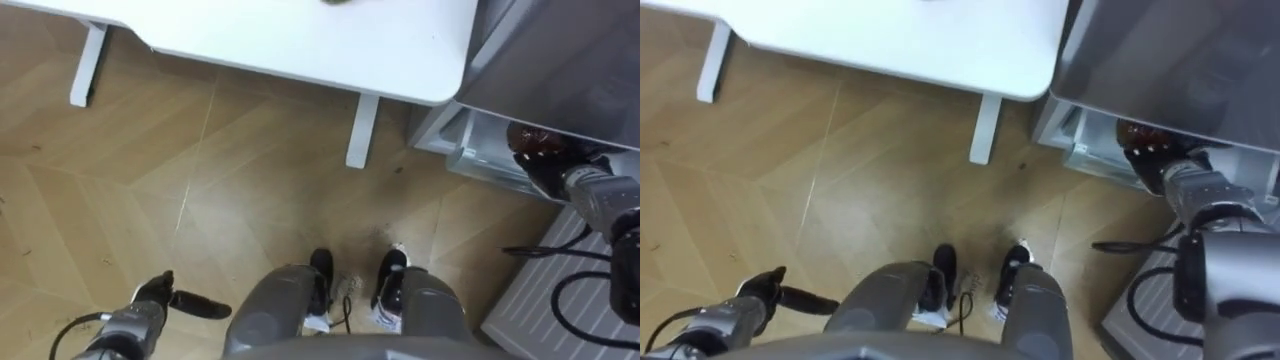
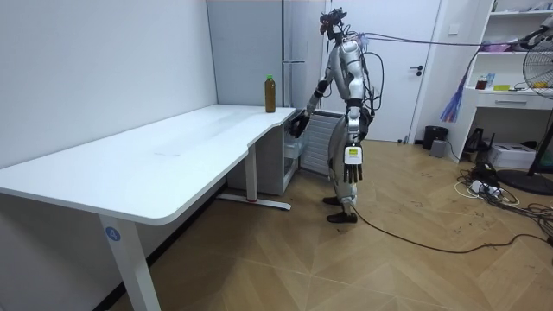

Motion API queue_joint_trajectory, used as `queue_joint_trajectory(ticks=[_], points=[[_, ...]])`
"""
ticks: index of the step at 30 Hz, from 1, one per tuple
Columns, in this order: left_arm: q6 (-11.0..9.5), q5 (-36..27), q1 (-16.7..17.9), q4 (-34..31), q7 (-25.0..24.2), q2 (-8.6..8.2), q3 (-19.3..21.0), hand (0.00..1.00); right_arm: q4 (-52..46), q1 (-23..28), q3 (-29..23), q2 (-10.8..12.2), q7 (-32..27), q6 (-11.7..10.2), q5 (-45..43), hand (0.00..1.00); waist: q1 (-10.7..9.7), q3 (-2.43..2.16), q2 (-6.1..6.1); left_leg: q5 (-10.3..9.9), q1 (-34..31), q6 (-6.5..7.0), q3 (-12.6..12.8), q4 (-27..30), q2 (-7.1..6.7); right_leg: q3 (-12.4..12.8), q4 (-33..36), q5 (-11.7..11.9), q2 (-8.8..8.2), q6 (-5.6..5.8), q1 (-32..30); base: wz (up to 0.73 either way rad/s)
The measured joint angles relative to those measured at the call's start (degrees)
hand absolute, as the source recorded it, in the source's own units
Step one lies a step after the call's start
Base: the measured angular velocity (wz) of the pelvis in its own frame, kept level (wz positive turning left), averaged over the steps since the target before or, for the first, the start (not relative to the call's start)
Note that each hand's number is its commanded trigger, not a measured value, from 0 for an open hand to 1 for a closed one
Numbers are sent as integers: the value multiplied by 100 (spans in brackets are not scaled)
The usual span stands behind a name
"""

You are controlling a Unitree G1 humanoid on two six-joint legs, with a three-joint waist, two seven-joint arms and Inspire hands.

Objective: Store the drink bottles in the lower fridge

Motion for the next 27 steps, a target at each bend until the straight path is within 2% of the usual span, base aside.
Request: queue_joint_trajectory(ticks=[6, 8, 10, 15, 23, 27], points=[[-15, -12, 80, -4, -61, 4, 195, 0, 1, 324, 1, 30, 30, 101, 35, 0, 23, -32, 19, 0, 509, 0, 7, -222, 10, -54, -273, 39, 46, 47, 539, -1], [-10, -7, 109, 9, -67, 2, 193, 0, 2, 428, -4, 80, 49, 101, 29, 0, 12, -86, 36, 0, 630, 0, 4, -271, 32, -70, -414, 75, 89, 64, 702, -2], [-12, 1, 128, 5, -64, 0, 222, 0, 2, 545, -4, 118, 93, 114, -45, 0, 24, -181, 54, 0, 732, 0, -12, -338, 87, -92, -624, 174, 171, 57, 872, -4], [6, 2, 156, 4, -50, -2, 231, 0, 41, 554, -4, 174, 93, 166, -82, 0, -27, -190, 67, 0, 945, 0, -10, -399, 105, -89, -670, 203, 200, 44, 1067, 0], [67, 20, 419, -27, -69, 9, 255, 0, 16, 574, -2, 175, 99, 179, -83, 0, -116, -202, 67, 17, 1066, -11, -19, -499, 98, -40, -704, 216, 221, 42, 1155, 0], [117, 15, 675, -62, -51, 5, 534, 0, -85, 780, 0, 189, 99, 178, -310, 0, -156, -258, -34, 52, 1235, -12, -22, -597, 82, -33, -752, 211, 219, 55, 1313, 0]])
